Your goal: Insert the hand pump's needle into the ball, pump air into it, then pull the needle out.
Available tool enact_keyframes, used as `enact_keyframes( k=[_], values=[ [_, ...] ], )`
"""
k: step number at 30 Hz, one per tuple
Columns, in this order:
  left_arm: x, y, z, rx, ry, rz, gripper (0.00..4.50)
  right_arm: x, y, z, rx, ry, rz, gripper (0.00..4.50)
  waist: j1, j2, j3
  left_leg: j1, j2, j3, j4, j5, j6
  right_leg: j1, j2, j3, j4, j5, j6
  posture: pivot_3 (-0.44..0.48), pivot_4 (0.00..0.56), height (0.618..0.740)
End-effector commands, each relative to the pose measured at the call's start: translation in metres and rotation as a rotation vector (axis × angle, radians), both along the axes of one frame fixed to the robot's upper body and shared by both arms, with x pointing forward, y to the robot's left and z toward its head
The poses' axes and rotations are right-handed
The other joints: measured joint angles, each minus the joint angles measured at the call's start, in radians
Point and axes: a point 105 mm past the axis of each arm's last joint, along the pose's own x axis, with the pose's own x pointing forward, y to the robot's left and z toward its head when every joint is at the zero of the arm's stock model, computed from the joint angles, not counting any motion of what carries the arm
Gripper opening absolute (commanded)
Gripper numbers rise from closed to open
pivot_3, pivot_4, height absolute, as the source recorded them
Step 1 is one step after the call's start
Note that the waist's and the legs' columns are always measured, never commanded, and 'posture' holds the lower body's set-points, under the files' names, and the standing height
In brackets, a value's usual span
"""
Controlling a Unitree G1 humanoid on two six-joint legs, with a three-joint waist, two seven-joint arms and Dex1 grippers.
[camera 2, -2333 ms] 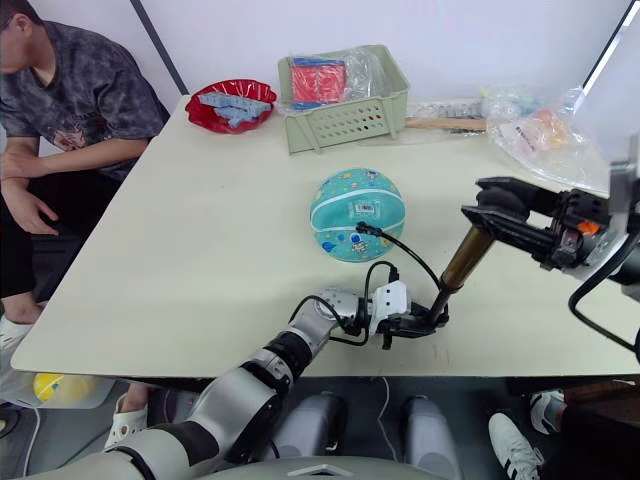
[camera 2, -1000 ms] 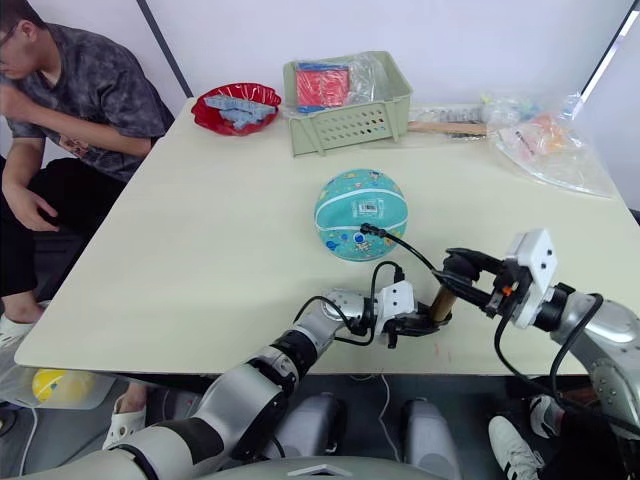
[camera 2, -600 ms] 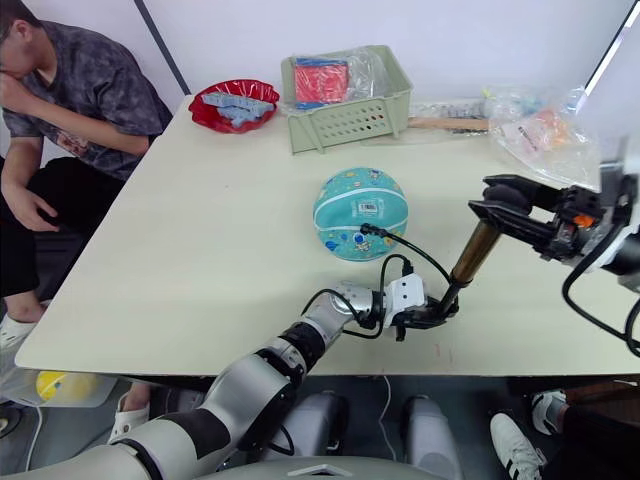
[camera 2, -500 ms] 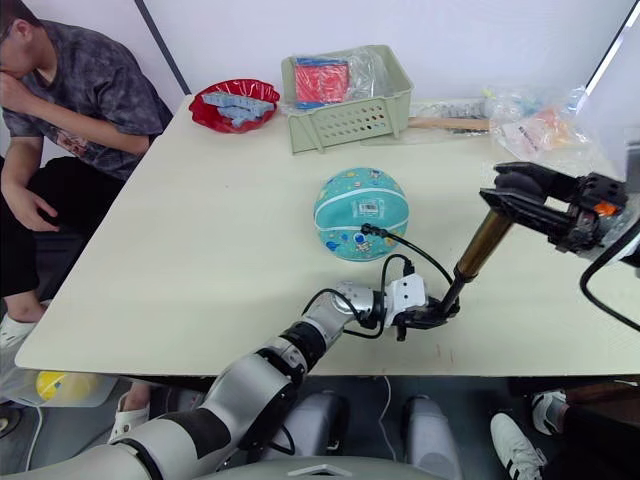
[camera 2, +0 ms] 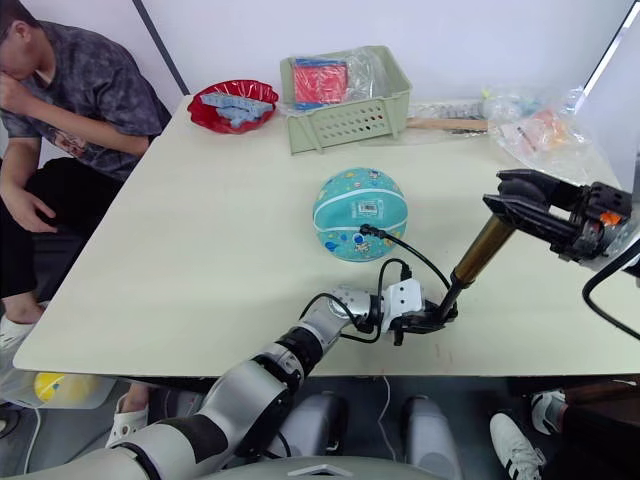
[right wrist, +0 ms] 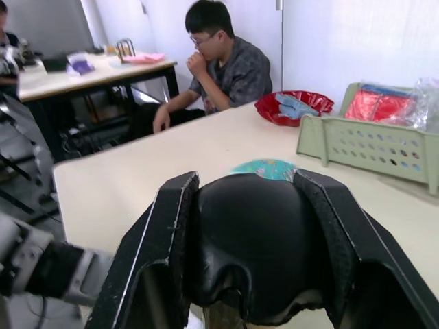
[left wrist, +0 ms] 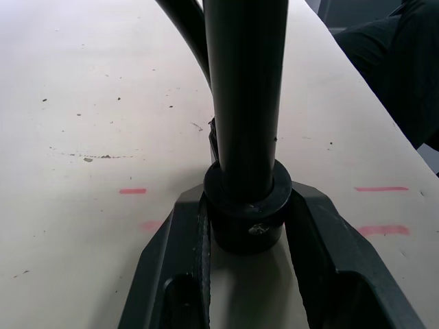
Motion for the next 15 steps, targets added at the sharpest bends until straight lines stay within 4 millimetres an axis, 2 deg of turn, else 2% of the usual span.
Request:
enact_keyframes(
  k=[1,6,9,15],
  values=[
    [-0.008,0.012,-0.02,0.07,0.053,-0.007,1.09,0.005,0.004,-0.044,-0.081,0.075,-0.024,1.72,-0.004,-0.001,-0.001,0.001,0.0,0.0,0.0,0.0,0.0,0.001,0.0,0.0,0.0,0.0,0.0,0.0,0.15,0.738],
    [-0.007,0.017,-0.02,0.067,0.055,0.004,1.09,0.007,0.012,-0.091,-0.124,0.121,-0.04,1.72,-0.019,-0.005,-0.005,0.004,0.002,-0.001,0.0,0.0,0.0,0.003,0.003,-0.001,0.0,0.0,0.0,0.0,0.15,0.738],
    [-0.007,0.018,-0.02,0.061,0.059,0.004,1.09,0.008,0.012,-0.112,-0.128,0.139,-0.057,1.72,-0.023,-0.005,-0.005,0.005,0.002,-0.001,0.0,0.0,0.0,0.003,0.003,0.0,0.0,0.0,0.0,0.0,0.15,0.738],
    [-0.005,0.021,-0.018,0.051,0.065,0.019,1.09,0.008,0.018,-0.133,-0.157,0.142,-0.035,1.72,-0.023,-0.005,-0.006,0.005,0.003,-0.001,0.0,0.0,0.0,0.003,0.004,0.0,0.0,0.0,0.0,0.0,0.15,0.738]
  ],
)
